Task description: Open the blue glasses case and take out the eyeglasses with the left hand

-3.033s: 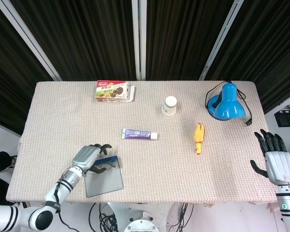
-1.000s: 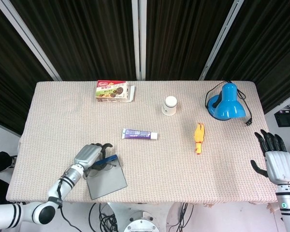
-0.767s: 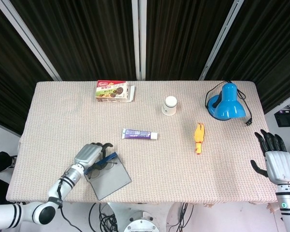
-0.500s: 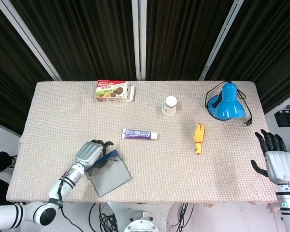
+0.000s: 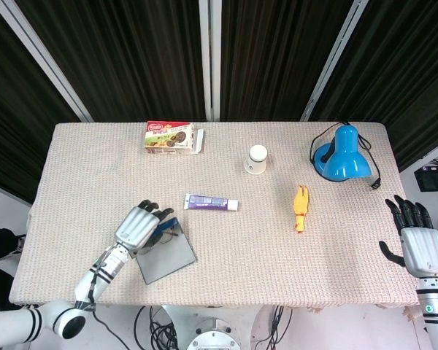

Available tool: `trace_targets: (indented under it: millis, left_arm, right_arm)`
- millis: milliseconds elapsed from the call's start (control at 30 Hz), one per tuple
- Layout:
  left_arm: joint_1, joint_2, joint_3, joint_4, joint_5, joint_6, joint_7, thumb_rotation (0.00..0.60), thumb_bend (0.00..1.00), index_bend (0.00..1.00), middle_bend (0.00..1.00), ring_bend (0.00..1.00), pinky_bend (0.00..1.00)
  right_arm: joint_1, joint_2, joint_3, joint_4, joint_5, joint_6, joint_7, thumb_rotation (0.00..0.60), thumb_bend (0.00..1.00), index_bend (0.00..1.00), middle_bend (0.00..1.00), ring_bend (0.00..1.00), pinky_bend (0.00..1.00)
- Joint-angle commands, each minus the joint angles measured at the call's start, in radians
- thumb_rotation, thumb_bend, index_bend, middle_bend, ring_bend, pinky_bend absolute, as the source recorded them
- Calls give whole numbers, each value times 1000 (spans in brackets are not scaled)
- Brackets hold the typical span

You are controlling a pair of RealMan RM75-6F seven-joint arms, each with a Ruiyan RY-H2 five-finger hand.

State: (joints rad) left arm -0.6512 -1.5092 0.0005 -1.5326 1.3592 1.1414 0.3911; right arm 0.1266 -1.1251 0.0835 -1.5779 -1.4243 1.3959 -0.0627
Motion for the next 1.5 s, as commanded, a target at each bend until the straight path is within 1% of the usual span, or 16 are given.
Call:
trace_targets:
  millis: [33,433,667,800,1033,1267,1500]
  left_arm:
    - [4,-13,-2,24,26,13,13,600,364,234,630,264,258]
    - [-5,-53,-20,130,135,54,34,600,364,233,644,272,255]
    - [-7,-71,-22,194,186,74,21,600,364,233,653,276,254]
    - [-12,-91,-11,267,260,118,22,600,364,230,657,278,254]
    - [-15,-128,-2,381,342,184,-17,600,364,227,667,290,253]
    - [-14,-152,3,446,376,214,-44,600,364,222,670,291,252]
    - [-13,-157,-4,464,361,195,-82,600,364,221,670,291,253]
  right_arm:
    - [0,-1,0,1,1,0,0,600,240,0,0,0,0]
    - [0,-1,1,4,6,-1,1,600,241,0,0,0,0]
    - [1,-4,1,6,9,-6,-1,600,240,0,0,0,0]
    - [2,-5,2,8,11,-7,-2,600,240,0,0,0,0]
    - [2,-5,1,7,12,-8,-6,600,240,0,0,0,0]
    - [2,-4,1,6,12,-9,-7,600,240,0,0,0,0]
    - [2,-3,1,6,13,-10,-7,600,240,0,0,0,0]
